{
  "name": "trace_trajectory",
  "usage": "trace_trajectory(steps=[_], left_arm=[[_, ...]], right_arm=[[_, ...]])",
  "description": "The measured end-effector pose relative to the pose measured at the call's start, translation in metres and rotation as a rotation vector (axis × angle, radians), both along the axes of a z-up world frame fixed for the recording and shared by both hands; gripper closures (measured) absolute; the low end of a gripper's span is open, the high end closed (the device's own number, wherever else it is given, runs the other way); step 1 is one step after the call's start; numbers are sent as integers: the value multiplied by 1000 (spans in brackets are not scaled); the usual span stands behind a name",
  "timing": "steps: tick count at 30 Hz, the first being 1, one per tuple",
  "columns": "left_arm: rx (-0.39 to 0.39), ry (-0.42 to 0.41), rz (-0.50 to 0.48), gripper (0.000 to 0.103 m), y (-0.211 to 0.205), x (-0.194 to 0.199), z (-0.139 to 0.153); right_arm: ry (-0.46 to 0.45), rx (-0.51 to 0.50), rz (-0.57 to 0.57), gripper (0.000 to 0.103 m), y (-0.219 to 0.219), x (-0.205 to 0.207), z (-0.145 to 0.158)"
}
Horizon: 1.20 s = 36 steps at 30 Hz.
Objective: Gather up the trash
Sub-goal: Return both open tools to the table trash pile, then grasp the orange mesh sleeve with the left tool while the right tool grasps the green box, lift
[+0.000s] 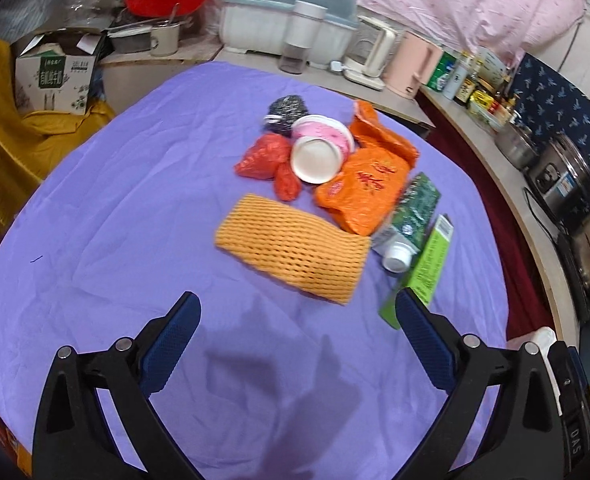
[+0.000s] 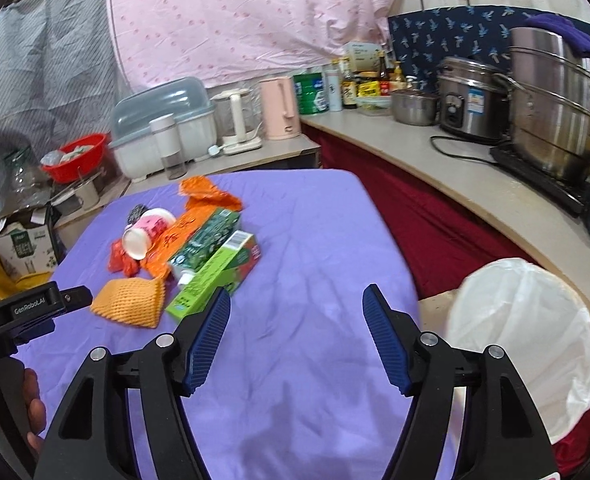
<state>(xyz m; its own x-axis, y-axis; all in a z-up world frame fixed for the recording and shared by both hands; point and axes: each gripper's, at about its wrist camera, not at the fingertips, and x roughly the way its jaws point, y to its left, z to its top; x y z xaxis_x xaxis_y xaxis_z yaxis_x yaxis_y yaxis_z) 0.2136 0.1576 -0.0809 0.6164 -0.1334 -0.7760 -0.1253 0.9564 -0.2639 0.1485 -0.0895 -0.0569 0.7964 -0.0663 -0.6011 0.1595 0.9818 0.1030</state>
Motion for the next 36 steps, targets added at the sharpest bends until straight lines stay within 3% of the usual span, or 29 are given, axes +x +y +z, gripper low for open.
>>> trace_trajectory(steps=[10,22,32,34,36], left_arm=[[-38,56,66,10,29,31,-23],[-147,181,117,10,27,76,-62],[-80,143,94,11,3,94,-63],[-75,133,81,16,-1,95,-62],[-72,123,63,24,-5,94,-62]], right_arm=[[64,24,87,30,56,53,-34],[137,81,77,30,77,103,-74],[167,121,43,30,66,116,-91],[168,123,40,33,62,114,-92],[177,126,35,43,58,112,-93]])
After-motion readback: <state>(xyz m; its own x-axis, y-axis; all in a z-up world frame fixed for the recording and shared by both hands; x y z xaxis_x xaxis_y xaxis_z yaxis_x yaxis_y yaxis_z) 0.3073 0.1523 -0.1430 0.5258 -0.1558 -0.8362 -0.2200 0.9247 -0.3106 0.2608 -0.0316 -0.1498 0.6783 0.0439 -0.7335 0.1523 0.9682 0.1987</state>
